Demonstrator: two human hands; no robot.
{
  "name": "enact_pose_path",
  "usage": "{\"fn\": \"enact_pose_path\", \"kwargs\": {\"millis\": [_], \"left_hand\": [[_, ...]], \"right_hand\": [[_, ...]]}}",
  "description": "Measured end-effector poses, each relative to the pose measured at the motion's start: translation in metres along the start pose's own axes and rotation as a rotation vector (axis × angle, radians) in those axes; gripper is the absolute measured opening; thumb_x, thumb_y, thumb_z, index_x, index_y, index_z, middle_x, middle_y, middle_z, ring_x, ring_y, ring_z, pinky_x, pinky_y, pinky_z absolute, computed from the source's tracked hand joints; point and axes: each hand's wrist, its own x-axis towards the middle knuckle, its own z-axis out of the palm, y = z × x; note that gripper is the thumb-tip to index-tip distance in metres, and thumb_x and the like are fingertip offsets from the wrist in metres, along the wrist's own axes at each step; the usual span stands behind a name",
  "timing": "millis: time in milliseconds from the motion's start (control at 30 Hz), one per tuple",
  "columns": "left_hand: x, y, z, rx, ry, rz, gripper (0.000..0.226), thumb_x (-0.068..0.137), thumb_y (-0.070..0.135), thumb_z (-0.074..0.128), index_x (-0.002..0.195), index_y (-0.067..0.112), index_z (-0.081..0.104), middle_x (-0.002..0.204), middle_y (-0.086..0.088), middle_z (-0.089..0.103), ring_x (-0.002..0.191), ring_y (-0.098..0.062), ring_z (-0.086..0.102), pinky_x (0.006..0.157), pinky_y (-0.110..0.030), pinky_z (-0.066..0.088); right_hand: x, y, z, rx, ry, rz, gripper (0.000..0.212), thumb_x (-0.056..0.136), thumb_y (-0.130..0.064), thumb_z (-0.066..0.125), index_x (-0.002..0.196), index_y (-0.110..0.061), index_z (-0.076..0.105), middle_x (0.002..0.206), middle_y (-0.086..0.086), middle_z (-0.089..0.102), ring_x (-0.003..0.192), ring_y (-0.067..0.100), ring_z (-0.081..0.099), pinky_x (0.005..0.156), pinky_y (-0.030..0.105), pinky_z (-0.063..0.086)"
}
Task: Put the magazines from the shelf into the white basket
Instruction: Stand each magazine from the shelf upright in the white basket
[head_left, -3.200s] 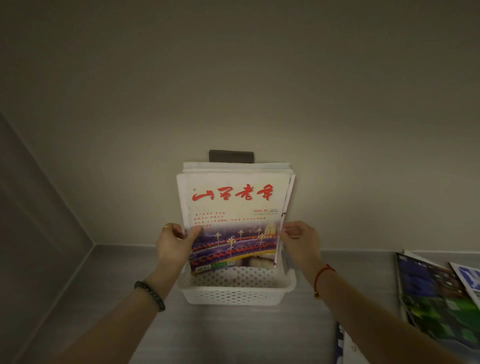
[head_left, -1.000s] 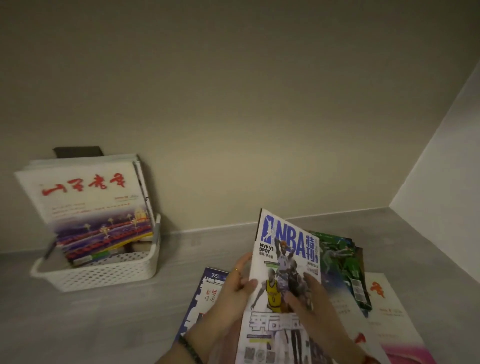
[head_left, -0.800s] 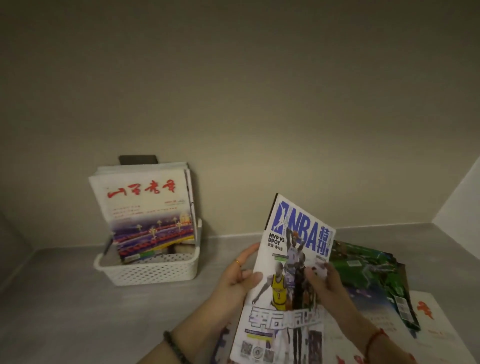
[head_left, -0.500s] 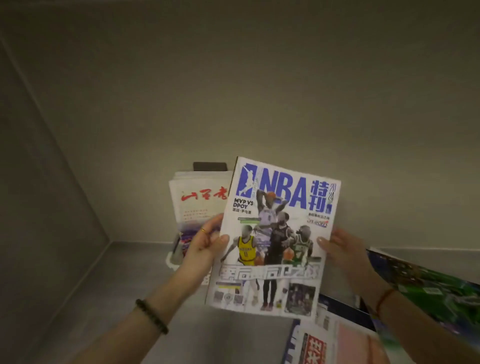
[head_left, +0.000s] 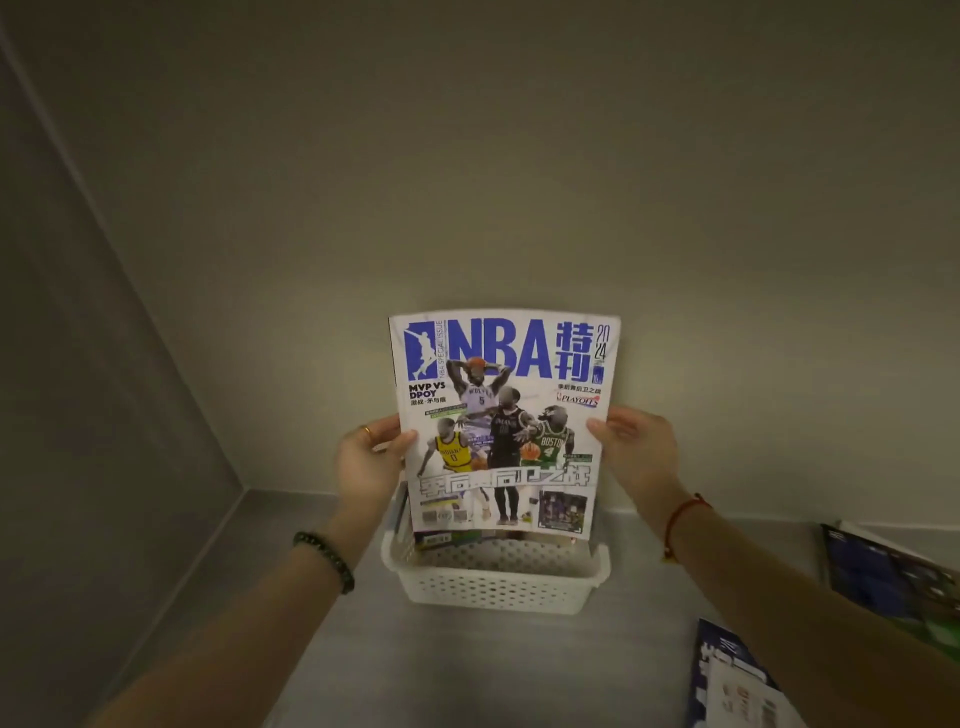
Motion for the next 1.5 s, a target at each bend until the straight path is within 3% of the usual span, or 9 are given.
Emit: {"fn": "enact_pose_path", "kwargs": {"millis": [233, 400, 500, 600, 700, 867, 1133, 1300, 1500], "left_hand": [[0.012, -0.043, 0.003, 0.104, 0.104, -0.117, 0.024, 0.078, 0.006, 0.067, 0.102, 0.001, 0.066, 0.104, -0.015, 0.07, 0.089, -0.029, 0.066, 0.086, -0.042, 0.054], [0.014, -0.053, 0.006, 0.112, 0.211, -0.105, 0.018, 0.071, 0.005, 0.073, 0.075, 0.016, 0.059, 0.093, -0.015, 0.068, 0.081, -0.024, 0.061, 0.084, -0.044, 0.054], [0.012, -0.055, 0.006, 0.191, 0.272, -0.108, 0.026, 0.068, 0.013, 0.077, 0.079, 0.016, 0.053, 0.1, -0.009, 0.063, 0.085, -0.027, 0.061, 0.082, -0.041, 0.055], [0.002, -0.054, 0.005, 0.2, 0.282, -0.102, 0.026, 0.07, 0.016, 0.076, 0.083, 0.013, 0.053, 0.094, -0.008, 0.059, 0.075, -0.024, 0.058, 0.064, -0.021, 0.05], [-0.023, -0.051, 0.01, 0.139, 0.159, -0.055, 0.021, 0.075, 0.014, 0.072, 0.068, 0.015, 0.052, 0.077, -0.004, 0.059, 0.076, -0.026, 0.059, 0.06, -0.028, 0.051], [-0.093, -0.049, 0.048, 0.038, -0.086, -0.039, 0.022, 0.079, 0.007, 0.067, 0.066, 0.017, 0.053, 0.071, 0.001, 0.057, 0.062, -0.015, 0.057, 0.039, -0.011, 0.049], [-0.2, -0.069, 0.151, 0.075, -0.444, -0.168, 0.012, 0.081, 0.01, 0.065, 0.079, 0.02, 0.058, 0.08, -0.001, 0.06, 0.068, -0.017, 0.059, 0.052, -0.021, 0.051], [-0.251, -0.083, 0.198, 0.119, -0.597, -0.264, 0.01, 0.083, 0.014, 0.063, 0.088, 0.02, 0.058, 0.091, -0.002, 0.061, 0.077, -0.019, 0.064, 0.064, -0.03, 0.056], [-0.304, -0.103, 0.241, 0.121, -0.643, -0.367, 0.011, 0.083, 0.012, 0.062, 0.088, 0.02, 0.057, 0.09, -0.001, 0.06, 0.076, -0.024, 0.063, 0.062, -0.027, 0.052]], "right_hand": [[0.003, 0.045, 0.022, -0.067, 0.045, 0.174, 0.012, 0.076, -0.007, 0.07, 0.069, -0.018, 0.071, 0.07, 0.0, 0.068, 0.054, -0.001, 0.06, 0.055, 0.02, 0.052], [0.006, 0.054, 0.026, -0.093, 0.09, 0.18, 0.034, 0.071, -0.012, 0.075, 0.048, -0.03, 0.058, 0.053, -0.011, 0.062, 0.045, -0.006, 0.057, 0.041, 0.004, 0.041], [0.005, 0.054, 0.024, -0.187, 0.061, 0.149, 0.02, 0.073, -0.009, 0.072, 0.058, -0.022, 0.068, 0.065, 0.001, 0.069, 0.052, 0.001, 0.061, 0.05, 0.007, 0.043], [-0.005, 0.052, 0.008, -0.352, -0.043, 0.084, 0.01, 0.077, -0.005, 0.064, 0.083, -0.004, 0.073, 0.087, 0.015, 0.074, 0.079, 0.025, 0.068, 0.075, 0.027, 0.051], [-0.026, 0.061, -0.027, -0.395, -0.123, 0.04, 0.017, 0.079, -0.002, 0.06, 0.09, -0.005, 0.072, 0.094, 0.012, 0.073, 0.081, 0.02, 0.065, 0.073, 0.016, 0.045], [-0.08, 0.105, -0.114, -0.453, -0.183, 0.136, 0.023, 0.083, 0.0, 0.055, 0.098, -0.01, 0.068, 0.097, 0.004, 0.067, 0.07, -0.002, 0.053, 0.06, -0.004, 0.038], [-0.138, 0.172, -0.248, -0.809, -0.198, 0.414, 0.047, 0.076, -0.033, 0.062, 0.115, -0.008, 0.051, 0.118, 0.013, 0.055, 0.114, 0.031, 0.052, 0.086, 0.031, 0.042], [-0.179, 0.205, -0.279, -0.907, -0.321, 0.605, 0.109, 0.068, -0.063, 0.058, 0.143, -0.018, -0.007, 0.155, 0.009, -0.008, 0.143, 0.032, -0.002, 0.113, 0.055, 0.011], [-0.195, 0.217, -0.266, -1.112, -0.39, 0.544, 0.088, 0.088, -0.057, 0.03, 0.141, -0.005, -0.015, 0.152, 0.024, -0.015, 0.14, 0.043, -0.009, 0.113, 0.059, 0.005]]}}
